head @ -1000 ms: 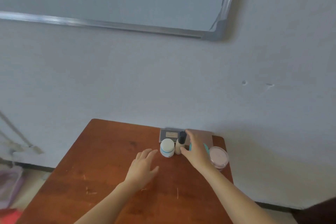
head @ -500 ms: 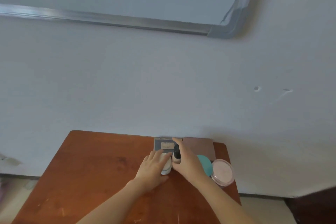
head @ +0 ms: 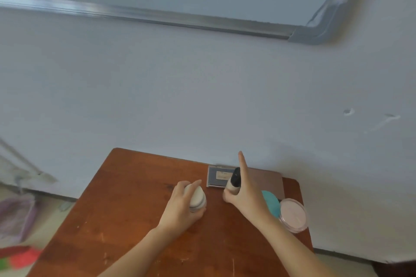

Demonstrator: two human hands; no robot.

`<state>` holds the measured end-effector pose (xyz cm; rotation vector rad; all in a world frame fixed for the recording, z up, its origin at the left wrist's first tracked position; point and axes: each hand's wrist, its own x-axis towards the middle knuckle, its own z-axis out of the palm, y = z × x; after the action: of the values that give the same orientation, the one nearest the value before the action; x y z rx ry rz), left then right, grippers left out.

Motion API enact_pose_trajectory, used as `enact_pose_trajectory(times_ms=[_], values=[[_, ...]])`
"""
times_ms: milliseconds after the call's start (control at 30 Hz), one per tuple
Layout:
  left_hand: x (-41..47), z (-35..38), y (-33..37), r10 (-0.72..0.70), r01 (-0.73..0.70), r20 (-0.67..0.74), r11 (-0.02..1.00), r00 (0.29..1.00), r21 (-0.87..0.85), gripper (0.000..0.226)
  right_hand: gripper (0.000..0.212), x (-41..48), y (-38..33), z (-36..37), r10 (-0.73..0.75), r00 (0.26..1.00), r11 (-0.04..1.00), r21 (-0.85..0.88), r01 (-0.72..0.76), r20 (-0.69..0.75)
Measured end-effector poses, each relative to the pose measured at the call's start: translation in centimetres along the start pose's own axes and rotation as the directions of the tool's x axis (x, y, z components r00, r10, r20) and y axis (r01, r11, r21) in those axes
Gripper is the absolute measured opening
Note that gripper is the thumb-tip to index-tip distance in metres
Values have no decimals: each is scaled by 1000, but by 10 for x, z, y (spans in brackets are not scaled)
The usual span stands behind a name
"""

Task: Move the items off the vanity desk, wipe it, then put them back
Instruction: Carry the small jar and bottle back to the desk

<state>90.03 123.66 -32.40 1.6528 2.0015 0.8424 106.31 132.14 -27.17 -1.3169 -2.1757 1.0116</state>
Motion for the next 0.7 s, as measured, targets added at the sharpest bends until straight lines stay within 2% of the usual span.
enact_pose_trajectory(times_ms=[200, 300, 400, 567, 700], values=[[-14, -36, -1, -1, -6, -97, 998, 995, -64, 65, 105, -15, -30, 0, -43, 998, 996, 78, 47, -50], [-10, -43, 5, 64, -73, -92, 992, 994, -99, 64, 104, -31, -46, -4, 25, 995, 994, 104, -14, -97], [-2, -48, 11, 143, -154, -83, 976, 986, -152, 62, 105, -49, -64, -9, 152, 974, 978, 171, -123, -170], [-4, -59, 16, 286, -273, 20, 933, 958, -232, 59, 98, -92, -87, -1, 310, 899, 924, 319, -209, -310], [-25, -61, 15, 422, -370, 146, 883, 895, -288, 64, 84, -144, -104, 21, 371, 820, 916, 317, -245, -436]])
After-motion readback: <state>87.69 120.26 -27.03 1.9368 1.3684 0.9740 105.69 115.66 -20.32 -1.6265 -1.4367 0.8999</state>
